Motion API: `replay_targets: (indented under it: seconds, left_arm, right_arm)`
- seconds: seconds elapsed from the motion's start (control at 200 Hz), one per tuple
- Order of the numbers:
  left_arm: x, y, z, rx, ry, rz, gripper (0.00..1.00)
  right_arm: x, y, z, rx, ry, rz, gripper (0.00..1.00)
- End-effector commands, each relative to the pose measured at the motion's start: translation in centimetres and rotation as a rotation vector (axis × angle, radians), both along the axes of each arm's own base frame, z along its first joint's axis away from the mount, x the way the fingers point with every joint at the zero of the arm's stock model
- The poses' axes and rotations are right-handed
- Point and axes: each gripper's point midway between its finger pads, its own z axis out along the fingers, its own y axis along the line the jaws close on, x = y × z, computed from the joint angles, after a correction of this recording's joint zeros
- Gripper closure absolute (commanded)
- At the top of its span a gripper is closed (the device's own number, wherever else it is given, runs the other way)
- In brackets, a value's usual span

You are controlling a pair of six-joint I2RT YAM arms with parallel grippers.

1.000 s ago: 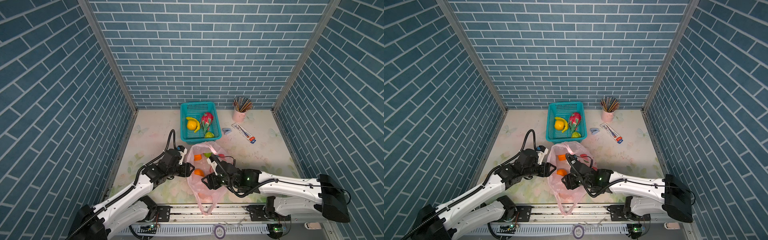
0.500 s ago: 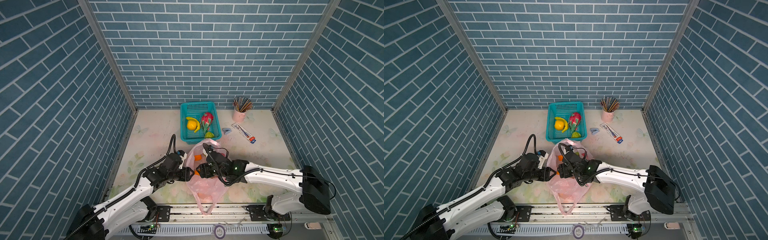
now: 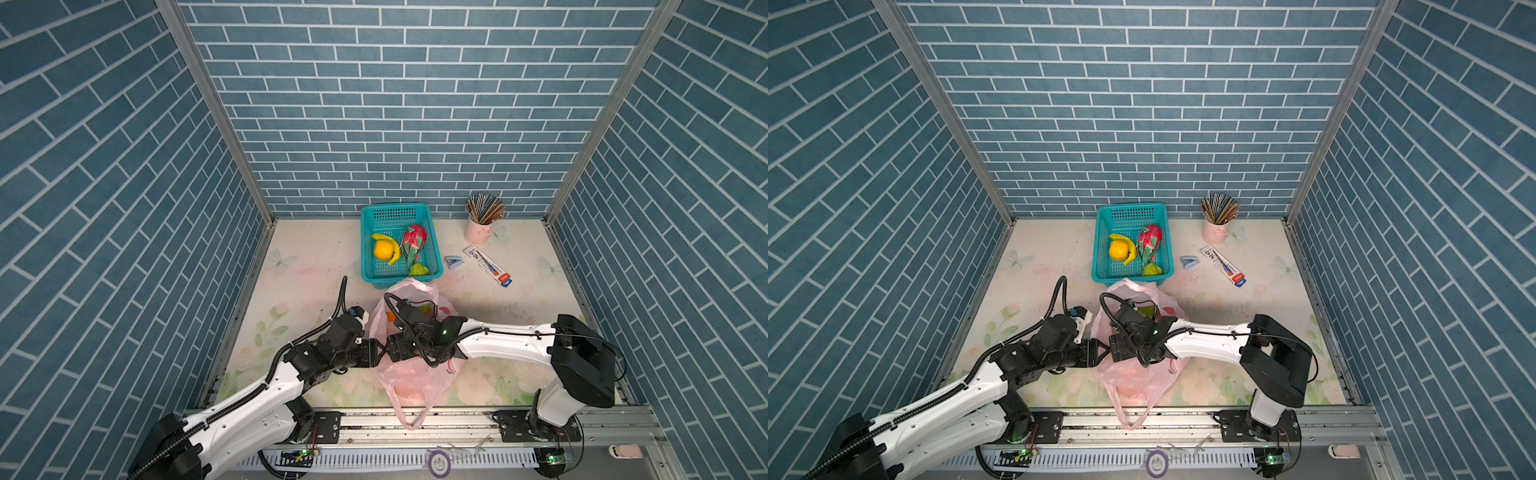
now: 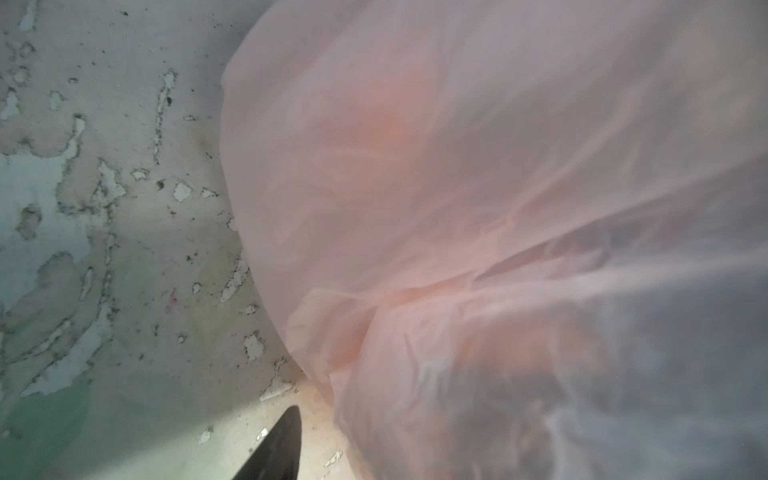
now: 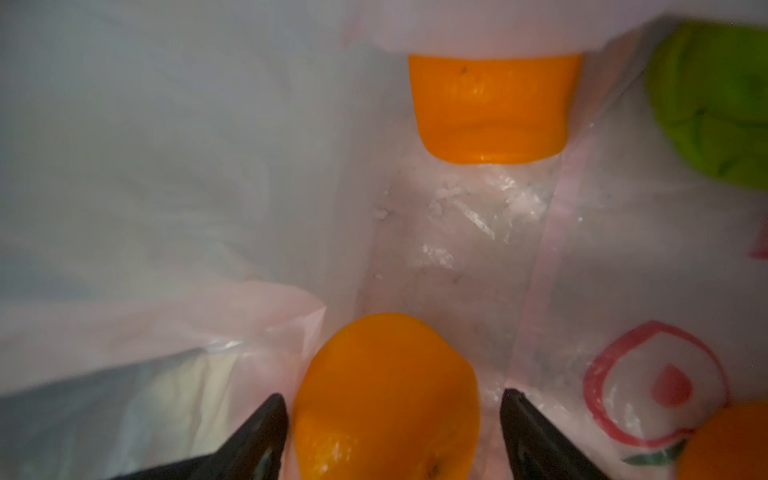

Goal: Untie the knot of the plastic bag and take out the fruit
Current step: 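Hold the bag open with the left gripper and grasp an orange with the right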

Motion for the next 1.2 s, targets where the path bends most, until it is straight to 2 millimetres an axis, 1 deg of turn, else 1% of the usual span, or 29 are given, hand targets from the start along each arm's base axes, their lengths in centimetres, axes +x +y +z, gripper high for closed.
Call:
replay_targets:
  seconds: [0.0,0.095,0.17,0.245,0.32,0.52,0.59,0.63,0.735,0.87,0.92,1.005,1.195]
  left_arm:
    - [0.0,0.1,-0.4,0.001,-0.008,0.02,0.42]
    - [0.0,0.0,-0.4,0.012,-0.014,0.016,0.43]
    - [0.0,0.0,-0.4,0.016,-0.015,0.015,0.43]
    - [0.1,-0.1,-0.4,0.015,-0.017,0.013,0.43]
    - [0.1,-0.2,-0.4,0.016,-0.017,0.011,0.43]
    - [0.3,-0.3,-0.6,0.024,-0.02,0.006,0.43]
    - [0.3,-0.2,-0.9,0.037,-0.011,0.014,0.45]
    - [0.3,-0.1,-1.1,0.044,-0.002,0.019,0.5]
    - [0.2,0.0,-1.6,0.063,0.019,0.024,0.66]
    - [0.4,0.2,-1.9,0.082,0.026,0.034,0.81]
    - [0.5,0.3,-1.9,0.091,0.024,0.041,0.86]
    - [0.6,0.5,-1.9,0.104,0.017,0.045,0.87]
    - [0.7,0.7,-2.2,0.13,0.02,0.047,0.87]
  right_arm:
    - [-0.3,-0.3,-1.3,-0.032,0.036,-0.012,0.2]
    - [-0.2,-0.6,-1.9,-0.04,0.035,-0.017,0.27]
    - [0.0,-0.8,-2.1,-0.035,0.031,-0.028,0.37]
    - [0.3,-1.2,-1.9,-0.028,0.019,-0.049,0.47]
    - [0.6,-1.6,-1.4,-0.022,0.001,-0.065,0.51]
    - [1.3,-2.3,0.5,0.001,-0.046,-0.094,0.5]
    - [1.7,-2.5,1.4,0.026,-0.062,-0.117,0.5]
    - [1.9,-2.6,1.9,0.043,-0.068,-0.131,0.49]
    - [2.6,-3.1,3.2,0.106,-0.08,-0.175,0.47]
    - [3.4,-4.0,4.7,0.206,-0.075,-0.233,0.45]
    - [3.6,-4.4,5.1,0.239,-0.07,-0.255,0.45]
    - [4.0,-5.1,5.7,0.292,-0.064,-0.29,0.45]
    - [4.9,-6.7,6.7,0.361,-0.067,-0.359,0.39]
